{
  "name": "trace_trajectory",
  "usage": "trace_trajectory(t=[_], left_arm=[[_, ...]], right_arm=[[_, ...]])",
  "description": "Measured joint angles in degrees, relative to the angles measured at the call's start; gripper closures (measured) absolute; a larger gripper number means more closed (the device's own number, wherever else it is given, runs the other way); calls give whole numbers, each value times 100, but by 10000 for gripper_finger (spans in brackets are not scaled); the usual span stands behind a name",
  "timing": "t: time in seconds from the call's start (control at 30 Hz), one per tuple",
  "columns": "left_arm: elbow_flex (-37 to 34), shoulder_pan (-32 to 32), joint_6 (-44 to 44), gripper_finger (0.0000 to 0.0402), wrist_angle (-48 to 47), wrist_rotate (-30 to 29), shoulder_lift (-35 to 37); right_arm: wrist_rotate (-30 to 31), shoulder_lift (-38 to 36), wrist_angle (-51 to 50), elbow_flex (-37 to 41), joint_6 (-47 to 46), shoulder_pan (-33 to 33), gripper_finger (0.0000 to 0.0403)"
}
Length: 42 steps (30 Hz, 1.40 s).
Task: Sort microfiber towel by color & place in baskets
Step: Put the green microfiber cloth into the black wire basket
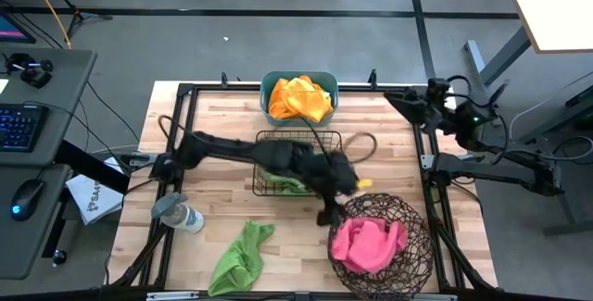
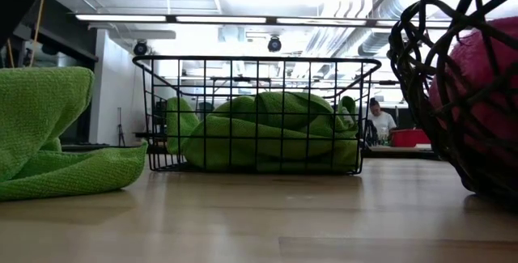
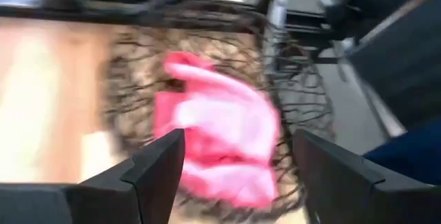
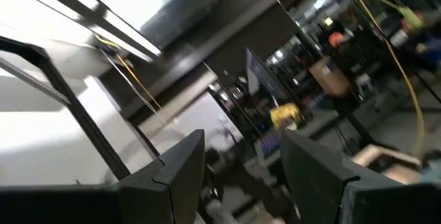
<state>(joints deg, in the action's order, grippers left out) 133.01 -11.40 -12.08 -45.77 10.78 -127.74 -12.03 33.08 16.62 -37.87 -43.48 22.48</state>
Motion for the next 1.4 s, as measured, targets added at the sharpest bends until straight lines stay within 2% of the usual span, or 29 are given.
trace_trajectory(t=[0.17, 0.27, 0.33, 0.43, 0.57, 0.63, 0.7, 0.8, 0.87, 1.07, 1.4], left_arm=[[-67, 16, 18, 156, -1102, -1113, 562], [-651, -116, -242, 167, -1037, -1474, 1060], [-1336, -292, -528, 172, -974, -1696, 1430], [-2777, -661, -1364, 178, -855, -2145, 2050], [-4900, -1297, -3328, 179, -161, -2435, 3098], [-5645, -1663, -4449, 179, -6, -2135, 3476], [-6117, -1977, -5183, 179, -126, -1515, 3619], [-6270, -2351, -5552, 179, -202, -580, 3663], [-6218, -2551, -5552, 179, -112, -235, 3568], [-6070, -2963, -5322, 179, -21, -425, 3073], [-6083, -3152, -4777, 179, -64, -729, 1874]], right_arm=[[-79, 6, -482, 0, -10, -2, 219], [-198, 25, -581, 0, -22, -9, 219], [-292, 44, -593, 0, -44, -13, 219], [-428, 37, -651, 0, -12, -13, 219], [-514, 35, -792, 0, -2, -13, 219], [-513, 35, -884, 0, 3, -13, 219], [-512, 33, -952, 0, 53, -13, 219], [-512, 35, -1096, 0, 138, -13, 219], [-512, 35, -1170, 0, 151, -13, 219], [-510, 35, -1276, 0, 152, -13, 219], [-508, 37, -1527, 0, 217, -13, 219]])
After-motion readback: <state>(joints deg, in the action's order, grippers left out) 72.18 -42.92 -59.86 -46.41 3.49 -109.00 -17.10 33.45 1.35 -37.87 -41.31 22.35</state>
